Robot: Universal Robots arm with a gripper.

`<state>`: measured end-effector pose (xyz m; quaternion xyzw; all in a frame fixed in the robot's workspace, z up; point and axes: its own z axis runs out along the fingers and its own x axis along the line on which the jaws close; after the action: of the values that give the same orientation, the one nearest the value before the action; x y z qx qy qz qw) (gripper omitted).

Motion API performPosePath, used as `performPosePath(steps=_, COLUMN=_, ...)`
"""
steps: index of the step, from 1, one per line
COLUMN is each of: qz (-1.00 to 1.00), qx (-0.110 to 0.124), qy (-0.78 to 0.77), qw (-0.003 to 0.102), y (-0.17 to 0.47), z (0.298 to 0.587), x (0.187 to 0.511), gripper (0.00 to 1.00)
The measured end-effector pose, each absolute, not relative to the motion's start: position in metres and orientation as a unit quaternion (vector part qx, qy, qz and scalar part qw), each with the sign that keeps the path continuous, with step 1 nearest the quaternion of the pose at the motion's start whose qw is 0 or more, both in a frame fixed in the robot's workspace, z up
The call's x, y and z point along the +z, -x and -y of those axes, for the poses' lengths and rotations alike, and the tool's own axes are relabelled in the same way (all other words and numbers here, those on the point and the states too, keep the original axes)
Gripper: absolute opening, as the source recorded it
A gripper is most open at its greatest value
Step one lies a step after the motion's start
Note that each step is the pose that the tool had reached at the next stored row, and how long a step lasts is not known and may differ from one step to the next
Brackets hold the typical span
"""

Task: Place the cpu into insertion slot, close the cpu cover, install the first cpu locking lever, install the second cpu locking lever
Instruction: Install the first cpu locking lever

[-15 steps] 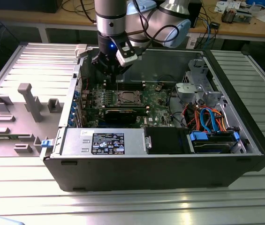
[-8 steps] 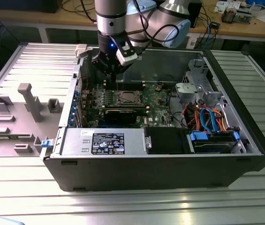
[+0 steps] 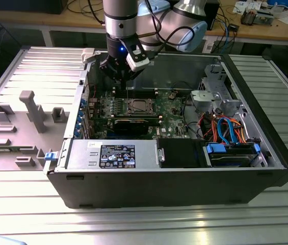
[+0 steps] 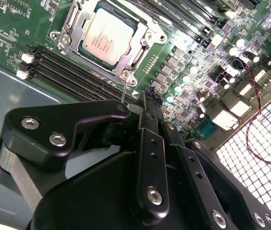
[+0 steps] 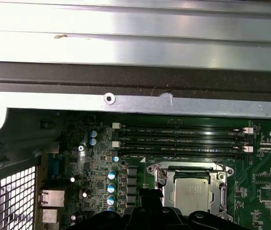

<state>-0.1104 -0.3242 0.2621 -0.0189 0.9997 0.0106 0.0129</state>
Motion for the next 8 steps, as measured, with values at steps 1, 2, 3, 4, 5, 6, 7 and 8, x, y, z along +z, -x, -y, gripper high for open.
performPosePath(steps=1, qz=-1.000, qx=0.011, qy=0.019, qw=0.013, y=0.1104, z=0.3241, x=0.2621, gripper=0.11)
performPosePath(steps=2, qz=-1.000, qx=0.011, qy=0.019, qw=0.013, y=0.1104, z=0.3241, x=0.2621, gripper=0.11)
performPosePath(steps=3, qz=-1.000, qx=0.011, qy=0.019, qw=0.013, y=0.1104, z=0.3241, x=0.2621, gripper=0.11)
performPosePath(steps=4, qz=-1.000, qx=0.011, qy=0.019, qw=0.013, y=0.1103, z=0.3240, x=0.2621, gripper=0.11)
performPosePath(steps=5, qz=-1.000, qx=0.011, qy=0.019, qw=0.013, y=0.1102, z=0.3240, x=0.2621, gripper=0.11)
performPosePath(steps=6, qz=-1.000, qx=0.011, qy=0.019, qw=0.013, y=0.1099, z=0.3239, x=0.2621, gripper=0.11)
performPosePath(steps=7, qz=-1.000, qx=0.011, qy=0.019, qw=0.013, y=0.1087, z=0.3239, x=0.2621, gripper=0.11)
performPosePath(steps=8, qz=-1.000, qx=0.011, qy=0.019, qw=0.013, y=0.1078, z=0.3239, x=0.2621, gripper=0.11)
